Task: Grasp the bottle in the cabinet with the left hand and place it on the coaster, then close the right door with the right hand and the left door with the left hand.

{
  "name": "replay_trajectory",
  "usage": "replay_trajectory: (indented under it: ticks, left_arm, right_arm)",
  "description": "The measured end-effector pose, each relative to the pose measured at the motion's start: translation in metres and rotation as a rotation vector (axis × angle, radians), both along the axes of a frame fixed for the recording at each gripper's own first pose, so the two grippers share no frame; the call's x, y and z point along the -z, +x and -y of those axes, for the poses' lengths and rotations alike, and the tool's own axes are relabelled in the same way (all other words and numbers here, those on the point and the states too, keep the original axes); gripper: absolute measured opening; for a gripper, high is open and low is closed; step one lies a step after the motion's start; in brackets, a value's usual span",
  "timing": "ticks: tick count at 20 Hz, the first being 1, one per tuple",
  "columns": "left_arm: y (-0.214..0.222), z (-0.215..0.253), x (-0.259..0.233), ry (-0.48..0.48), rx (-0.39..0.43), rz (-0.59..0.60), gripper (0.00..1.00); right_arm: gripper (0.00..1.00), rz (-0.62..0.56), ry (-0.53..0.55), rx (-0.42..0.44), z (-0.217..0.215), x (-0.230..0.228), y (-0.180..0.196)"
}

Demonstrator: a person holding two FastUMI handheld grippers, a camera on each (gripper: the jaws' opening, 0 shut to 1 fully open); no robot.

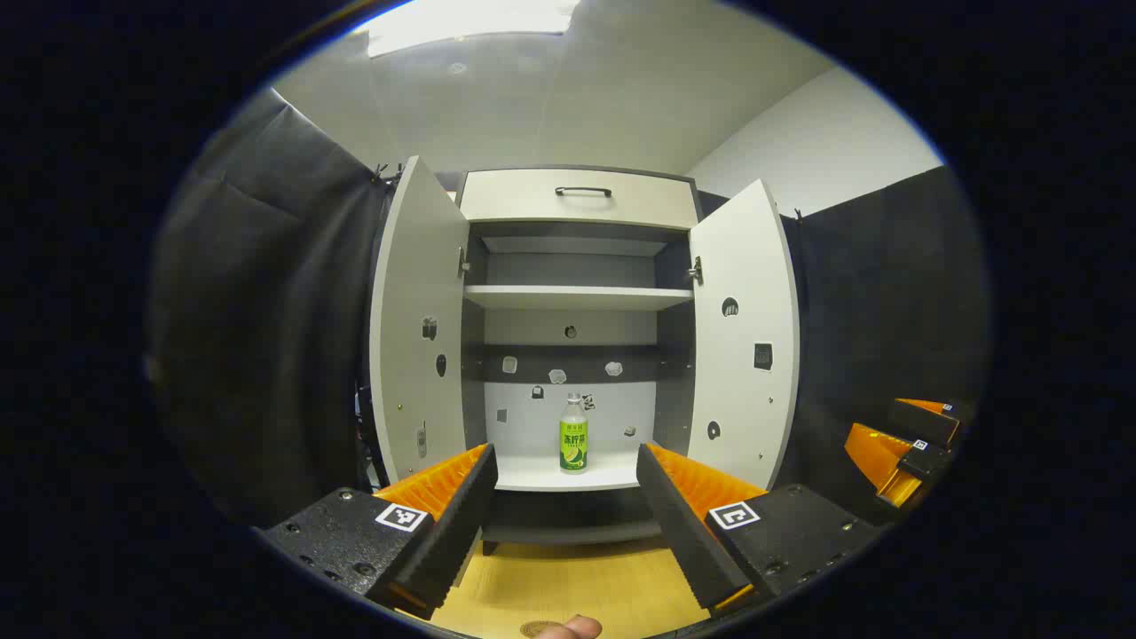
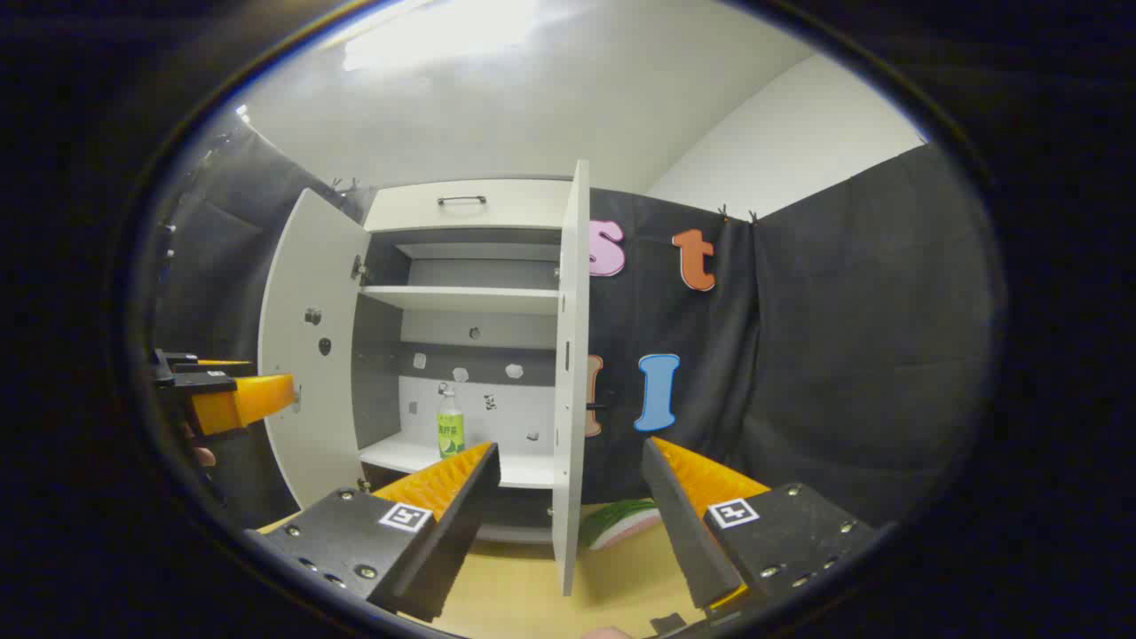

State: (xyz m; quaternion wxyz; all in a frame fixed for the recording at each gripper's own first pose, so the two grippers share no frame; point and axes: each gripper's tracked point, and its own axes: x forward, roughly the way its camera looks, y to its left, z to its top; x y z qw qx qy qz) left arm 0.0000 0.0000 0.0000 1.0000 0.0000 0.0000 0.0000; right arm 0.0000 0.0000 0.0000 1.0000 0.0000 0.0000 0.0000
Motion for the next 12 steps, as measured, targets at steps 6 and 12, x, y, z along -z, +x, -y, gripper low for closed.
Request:
replay_trajectory:
  ticks: [6, 12]
  left_arm:
    - [-0.010, -0.015, 0.005, -0.006, 0.003, -0.004, 1.00]
    - [-0.025, -0.030, 0.019, 0.000, -0.015, -0.008, 0.99]
  right_arm:
    - [0.96, 0.030, 0.000, 0.010, -0.002, -0.014, -0.012]
    - [0.97, 0.030, -0.032, 0.004, -0.010, -0.002, -0.023]
